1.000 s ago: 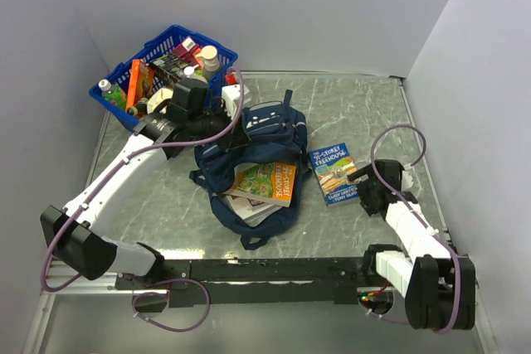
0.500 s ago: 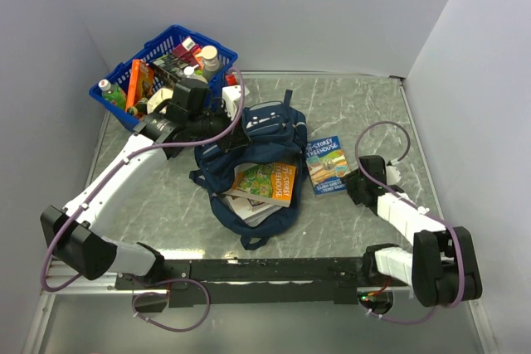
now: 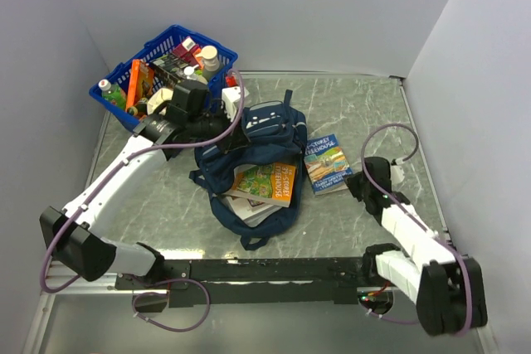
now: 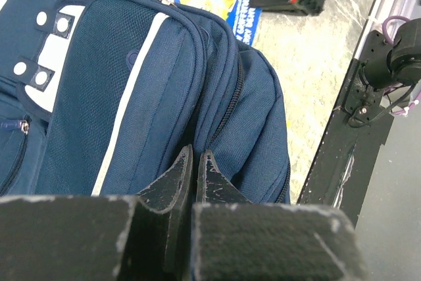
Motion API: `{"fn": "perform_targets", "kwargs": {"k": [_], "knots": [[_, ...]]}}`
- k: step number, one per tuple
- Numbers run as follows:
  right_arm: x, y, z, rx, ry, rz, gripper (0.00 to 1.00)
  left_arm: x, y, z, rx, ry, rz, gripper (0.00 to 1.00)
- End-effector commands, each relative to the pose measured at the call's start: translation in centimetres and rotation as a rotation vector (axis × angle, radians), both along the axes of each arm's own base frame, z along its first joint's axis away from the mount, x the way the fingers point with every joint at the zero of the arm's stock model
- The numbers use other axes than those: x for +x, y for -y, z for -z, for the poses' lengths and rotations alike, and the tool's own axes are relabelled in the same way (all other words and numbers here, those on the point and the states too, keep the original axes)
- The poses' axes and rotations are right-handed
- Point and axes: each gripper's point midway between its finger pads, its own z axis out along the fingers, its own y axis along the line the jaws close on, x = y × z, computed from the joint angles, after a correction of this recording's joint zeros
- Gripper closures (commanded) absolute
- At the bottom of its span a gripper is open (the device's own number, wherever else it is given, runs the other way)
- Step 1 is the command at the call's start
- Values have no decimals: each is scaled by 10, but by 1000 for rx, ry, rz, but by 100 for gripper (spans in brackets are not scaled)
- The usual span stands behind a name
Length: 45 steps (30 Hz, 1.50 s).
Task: Pack the student bag
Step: Pick up the book from the center of the board, then place the book in the student bag.
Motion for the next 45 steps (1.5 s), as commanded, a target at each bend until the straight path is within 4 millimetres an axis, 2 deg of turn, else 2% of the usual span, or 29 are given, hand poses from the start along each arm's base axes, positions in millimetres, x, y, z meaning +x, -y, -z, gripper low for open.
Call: {"fn": "perform_targets", "kwargs": {"k": [1,2,3,5,6,8,9,11,12,15,21,23,25,27,30,35,36,41,45], "knots": [[8,0,-55,-26,159,-14,100,18,-10,-34,-51,145,-79,99],[6,1,-61,-42,167,-17,100,18,-11,-32,-50,145,-82,99],[8,-1,-81,-58,218,-37,100,19,-12,-32,-48,148,-87,99],[7,0,-97,-86,252,-43,100,19,-13,-32,-50,152,-94,99],[6,-3,-115,-92,287,-61,100,19,-13,-31,-49,152,-96,99],[4,-6,-135,-94,329,-68,100,21,-14,-32,-59,158,-117,99],[1,-10,-156,-77,376,-78,100,21,-14,-31,-63,158,-125,99],[-3,-14,-178,-62,417,-85,100,24,-14,-31,-74,165,-141,99],[-8,-14,-198,-48,450,-81,100,25,-14,-30,-77,164,-145,99],[-21,-20,-225,-5,488,-96,100,29,-13,-28,-89,167,-158,99],[-42,-36,-248,130,545,-141,100,41,-6,-23,-113,186,-167,99],[-48,-43,-256,169,551,-162,100,43,0,-20,-134,135,-170,99],[-50,-53,-258,204,536,-194,100,48,3,-23,-143,135,-173,99],[-54,-62,-257,238,513,-221,100,54,5,-24,-144,140,-179,99],[-66,-66,-257,251,488,-238,100,61,7,-36,-156,170,-182,99],[-89,-61,-251,265,440,-252,100,66,15,-45,-186,175,-174,99],[-92,-61,-245,263,418,-253,100,65,16,-46,-192,170,-172,99],[-97,-65,-227,293,377,-260,100,60,25,-48,-198,171,-154,99],[-100,-64,-229,283,368,-270,100,59,26,-49,-187,178,-149,99]]}}
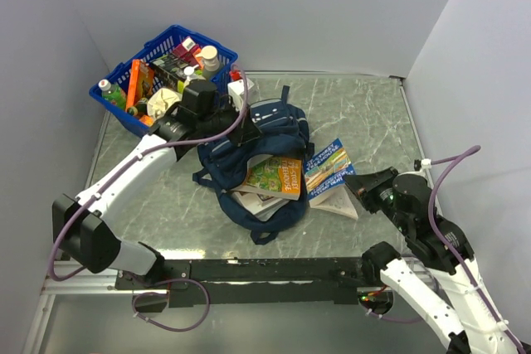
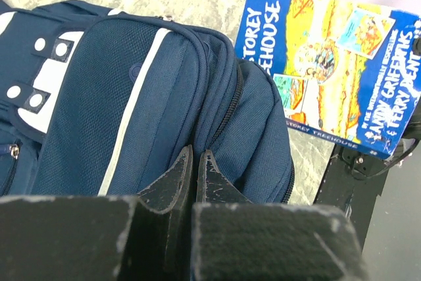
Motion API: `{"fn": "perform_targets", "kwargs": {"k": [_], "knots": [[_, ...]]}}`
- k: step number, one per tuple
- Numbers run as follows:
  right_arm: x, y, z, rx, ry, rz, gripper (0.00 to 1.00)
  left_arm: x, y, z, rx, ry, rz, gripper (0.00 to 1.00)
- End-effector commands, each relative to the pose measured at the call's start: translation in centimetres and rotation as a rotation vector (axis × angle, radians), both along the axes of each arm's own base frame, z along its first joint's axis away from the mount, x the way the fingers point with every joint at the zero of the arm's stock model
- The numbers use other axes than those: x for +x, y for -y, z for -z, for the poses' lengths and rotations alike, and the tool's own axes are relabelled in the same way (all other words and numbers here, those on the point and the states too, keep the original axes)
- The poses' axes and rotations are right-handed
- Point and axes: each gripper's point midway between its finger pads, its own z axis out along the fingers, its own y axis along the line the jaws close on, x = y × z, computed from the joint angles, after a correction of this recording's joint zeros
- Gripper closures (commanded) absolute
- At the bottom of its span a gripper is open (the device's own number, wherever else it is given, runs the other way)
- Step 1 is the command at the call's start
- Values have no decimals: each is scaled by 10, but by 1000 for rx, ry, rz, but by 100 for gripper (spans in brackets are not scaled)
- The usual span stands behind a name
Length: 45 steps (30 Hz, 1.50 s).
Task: Pack the student bag
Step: Place the book in the student bag.
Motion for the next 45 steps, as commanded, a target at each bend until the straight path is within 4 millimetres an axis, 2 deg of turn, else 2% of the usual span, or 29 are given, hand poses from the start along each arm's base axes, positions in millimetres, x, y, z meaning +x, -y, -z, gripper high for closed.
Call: {"fn": "perform_targets", "kwargs": {"k": [1,4,14,21,25,28,31,32,38,41,42,44,45], "knots": [[-1,-7,-30,83,75,-19,100,31,0,-49,-62,175,-83,99],[3,-11,-43,106,111,-31,100,28,5,-45,-57,166,-71,99],[17,-42,-62,160,155,-112,100,10,31,-49,-55,150,-17,99],[17,-64,-60,170,146,-165,100,10,34,-57,-64,155,-13,99],[10,-68,-88,120,215,-191,100,10,33,-50,-54,147,-13,99],[14,-66,-103,60,260,-172,100,6,35,-47,-49,139,-5,99],[16,-78,-106,16,280,-195,100,5,34,-49,-50,139,-6,99],[12,-88,-108,22,286,-225,100,4,34,-50,-53,137,-4,99],[14,-131,-96,-49,284,-296,100,-1,33,-56,-66,132,1,99],[10,-141,-77,-57,240,-324,100,-4,31,-60,-69,139,7,99],[9,-142,-63,-52,213,-325,100,-5,31,-63,-72,142,9,99],[4,-149,-52,-33,200,-365,100,-7,30,-69,-77,149,13,99],[3,-154,-37,-36,180,-378,100,-9,30,-72,-81,151,18,99]]}}
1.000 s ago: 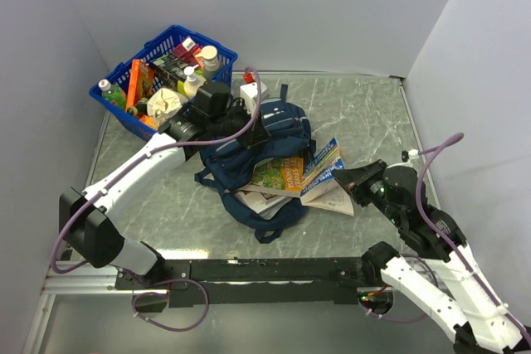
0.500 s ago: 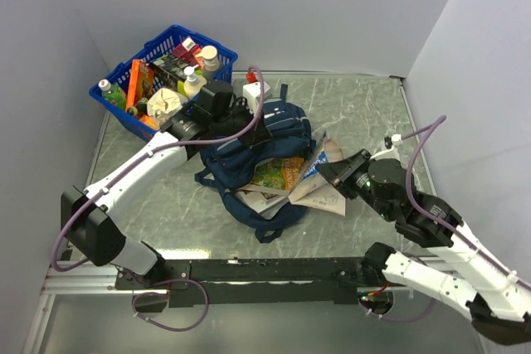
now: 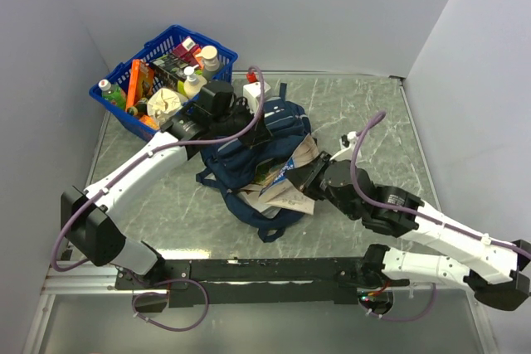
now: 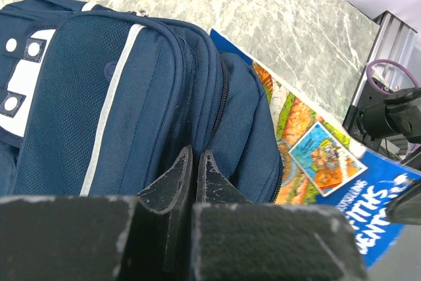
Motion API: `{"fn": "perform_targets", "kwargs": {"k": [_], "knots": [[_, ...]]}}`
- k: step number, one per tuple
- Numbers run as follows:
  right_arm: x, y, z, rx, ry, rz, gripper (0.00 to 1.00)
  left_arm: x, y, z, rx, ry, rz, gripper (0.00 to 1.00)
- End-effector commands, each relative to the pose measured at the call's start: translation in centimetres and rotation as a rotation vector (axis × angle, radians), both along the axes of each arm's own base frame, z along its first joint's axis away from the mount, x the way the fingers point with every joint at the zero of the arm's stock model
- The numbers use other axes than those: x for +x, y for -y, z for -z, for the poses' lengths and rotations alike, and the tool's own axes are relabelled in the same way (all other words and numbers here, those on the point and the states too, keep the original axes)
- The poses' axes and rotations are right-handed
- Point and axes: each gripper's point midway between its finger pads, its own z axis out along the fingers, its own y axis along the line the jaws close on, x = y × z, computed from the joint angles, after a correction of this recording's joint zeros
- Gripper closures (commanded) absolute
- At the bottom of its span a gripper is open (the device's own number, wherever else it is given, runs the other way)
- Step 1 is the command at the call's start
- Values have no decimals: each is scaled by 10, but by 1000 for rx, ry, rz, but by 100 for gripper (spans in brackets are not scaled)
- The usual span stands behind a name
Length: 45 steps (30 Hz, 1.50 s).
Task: Pack the student bag
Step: Place the book in the student bag.
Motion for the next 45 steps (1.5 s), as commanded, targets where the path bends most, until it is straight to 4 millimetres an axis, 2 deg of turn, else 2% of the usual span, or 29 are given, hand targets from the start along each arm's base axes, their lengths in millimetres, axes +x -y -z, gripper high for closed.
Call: {"fn": "perform_targets", "kwargs": {"k": [1,4,5,6,10,11,12,13,14,15,16,17,18,20,23,25,26,27,29,30,31,32,33,35,36,38,40,41,45], "knots": [[-3,-19,-6,146,13,-41,100,-1,1,-76,-133,154,2,99],[-9,-29,21,151,-9,-109,100,-5,1,-87,-147,164,15,99],[-11,-31,44,116,-12,-146,100,-5,0,-90,-152,167,16,99],[-14,-34,47,140,-30,-172,100,-6,0,-91,-151,165,18,99],[-8,-23,85,60,-111,-176,100,-12,0,-102,-165,174,37,99],[0,-19,90,40,-111,-172,100,-15,0,-104,-169,172,43,99],[2,-22,102,15,-135,-186,100,-17,-1,-106,-173,173,49,99],[-1,-27,106,19,-156,-221,100,-19,-2,-110,-176,171,51,99],[8,-32,102,24,-122,-236,100,-20,-2,-112,-178,169,55,99],[9,-39,112,4,-153,-270,90,-20,-3,-114,-180,171,54,99],[5,-47,113,6,-169,-332,81,-22,-3,-114,-177,168,57,99],[8,-52,109,-24,-154,-369,74,-23,-4,-115,-175,172,58,99],[9,-57,123,-66,-194,-396,60,-23,-5,-113,-171,172,58,99],[1,-61,129,-135,-209,-496,48,-23,-6,-109,-159,175,57,99],[-7,-50,147,-220,-227,-538,41,-26,-8,-103,-147,168,62,99],[-9,-34,141,-240,-183,-515,39,-27,-8,-100,-139,167,67,99],[-10,-22,146,-260,-173,-496,39,-27,-10,-100,-136,170,66,99],[-9,-6,136,-267,-128,-444,39,-28,-11,-98,-127,165,66,99],[-3,20,137,-291,-98,-356,41,-29,-13,-100,-120,176,67,99],[4,35,123,-280,-41,-280,43,-29,-13,-97,-111,170,67,99],[6,49,124,-280,-52,-234,46,-30,-14,-98,-108,173,67,99],[10,61,127,-294,-43,-186,61,-31,-14,-98,-107,172,69,99],[14,71,122,-287,-24,-137,70,-31,-15,-98,-105,172,68,99],[26,94,129,-320,-39,-27,92,-35,-16,-100,-104,168,75,99],[31,101,135,-348,-63,11,97,-36,-16,-100,-105,162,79,99],[48,118,137,-393,-58,103,100,-40,-18,-101,-104,155,86,99],[62,124,140,-426,-49,147,100,-44,-19,-103,-103,151,97,99],[75,125,132,-429,4,166,100,-46,-20,-103,-99,148,99,99],[109,125,138,-473,17,194,100,-54,-22,-105,-96,141,125,99]]}}
